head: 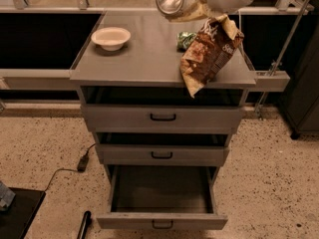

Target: Pick redbull can from bottom drawer and place on counter

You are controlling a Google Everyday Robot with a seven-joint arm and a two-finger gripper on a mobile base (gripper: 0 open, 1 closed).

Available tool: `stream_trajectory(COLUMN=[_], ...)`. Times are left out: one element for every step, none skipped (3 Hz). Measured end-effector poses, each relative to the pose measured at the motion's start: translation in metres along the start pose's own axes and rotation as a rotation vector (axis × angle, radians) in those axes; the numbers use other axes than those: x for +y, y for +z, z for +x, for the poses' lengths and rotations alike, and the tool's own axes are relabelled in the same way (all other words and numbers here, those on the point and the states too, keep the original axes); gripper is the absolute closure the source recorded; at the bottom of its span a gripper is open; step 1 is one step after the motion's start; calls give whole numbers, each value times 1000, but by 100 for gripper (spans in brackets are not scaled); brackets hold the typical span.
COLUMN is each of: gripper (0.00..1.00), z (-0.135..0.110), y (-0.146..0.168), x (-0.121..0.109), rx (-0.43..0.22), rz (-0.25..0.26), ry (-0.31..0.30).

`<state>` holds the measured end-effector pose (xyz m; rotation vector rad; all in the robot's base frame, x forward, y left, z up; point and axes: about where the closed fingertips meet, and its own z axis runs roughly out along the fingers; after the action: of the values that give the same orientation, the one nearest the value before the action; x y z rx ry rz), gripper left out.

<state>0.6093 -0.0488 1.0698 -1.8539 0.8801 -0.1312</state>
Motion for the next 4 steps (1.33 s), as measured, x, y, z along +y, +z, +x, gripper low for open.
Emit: stream_trajectory(gripper=[100, 100, 100, 100], z=[13, 13, 26, 58], y=[-1, -1, 11, 79], x=[-4, -4, -9, 10], rx=[63, 63, 48, -4], rz=[-70, -70, -113, -280], ry=[15, 15, 49, 137])
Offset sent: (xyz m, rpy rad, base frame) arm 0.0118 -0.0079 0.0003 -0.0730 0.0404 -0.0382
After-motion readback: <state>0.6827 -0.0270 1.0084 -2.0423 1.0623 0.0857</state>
